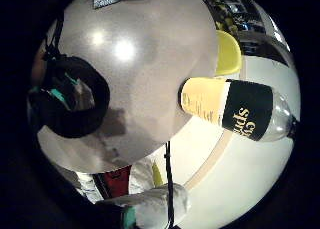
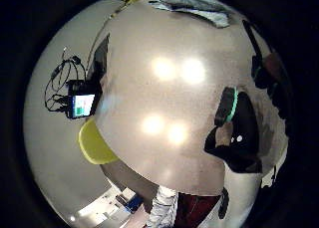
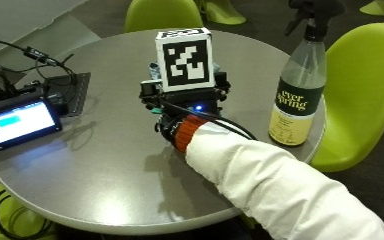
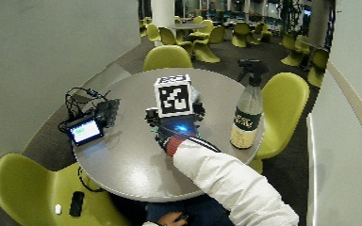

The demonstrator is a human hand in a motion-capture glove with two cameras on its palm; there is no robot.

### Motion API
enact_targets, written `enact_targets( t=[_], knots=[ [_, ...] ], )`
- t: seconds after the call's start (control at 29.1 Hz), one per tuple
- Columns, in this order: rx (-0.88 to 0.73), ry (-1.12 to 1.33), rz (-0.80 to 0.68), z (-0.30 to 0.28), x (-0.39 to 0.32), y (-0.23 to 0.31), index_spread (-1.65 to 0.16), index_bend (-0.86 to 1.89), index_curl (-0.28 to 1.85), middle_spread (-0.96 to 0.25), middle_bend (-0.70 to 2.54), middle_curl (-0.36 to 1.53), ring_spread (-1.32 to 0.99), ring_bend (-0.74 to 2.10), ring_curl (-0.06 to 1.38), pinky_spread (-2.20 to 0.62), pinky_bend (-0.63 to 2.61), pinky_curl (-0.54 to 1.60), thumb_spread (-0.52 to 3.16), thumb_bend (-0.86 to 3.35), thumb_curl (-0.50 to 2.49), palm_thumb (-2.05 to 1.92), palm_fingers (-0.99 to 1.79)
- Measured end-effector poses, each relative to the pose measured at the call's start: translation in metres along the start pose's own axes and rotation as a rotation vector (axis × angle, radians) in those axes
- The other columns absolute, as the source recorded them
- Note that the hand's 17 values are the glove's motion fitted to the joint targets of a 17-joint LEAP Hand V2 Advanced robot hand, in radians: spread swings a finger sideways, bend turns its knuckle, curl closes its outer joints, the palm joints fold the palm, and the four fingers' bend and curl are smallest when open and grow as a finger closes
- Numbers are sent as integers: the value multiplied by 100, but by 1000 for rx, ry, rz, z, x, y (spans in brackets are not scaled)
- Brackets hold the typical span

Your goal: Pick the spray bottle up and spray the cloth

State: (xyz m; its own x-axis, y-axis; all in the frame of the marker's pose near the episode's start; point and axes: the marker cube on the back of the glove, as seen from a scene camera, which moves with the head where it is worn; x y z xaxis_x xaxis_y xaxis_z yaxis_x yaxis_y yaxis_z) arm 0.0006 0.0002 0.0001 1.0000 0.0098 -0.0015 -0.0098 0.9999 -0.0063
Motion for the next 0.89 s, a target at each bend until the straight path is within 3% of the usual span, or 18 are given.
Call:
enact_targets(
  t=[0.34,0.58,0.72,0.89],
  knots=[
    [4,28,-57,3,-6,13,-8,18,22,2,39,23,-5,57,27,-14,59,28,76,50,24,72,115],
    [81,107,-229,15,4,78,-10,15,26,1,37,28,-6,54,32,-16,59,33,94,44,28,69,108],
    [161,-127,-301,15,42,109,-11,14,27,1,36,31,-7,52,33,-16,58,35,97,41,31,69,106],
    [280,-649,-404,-8,87,131,-12,12,28,1,33,33,-6,51,35,-16,57,38,101,37,34,70,101]
  ],
)
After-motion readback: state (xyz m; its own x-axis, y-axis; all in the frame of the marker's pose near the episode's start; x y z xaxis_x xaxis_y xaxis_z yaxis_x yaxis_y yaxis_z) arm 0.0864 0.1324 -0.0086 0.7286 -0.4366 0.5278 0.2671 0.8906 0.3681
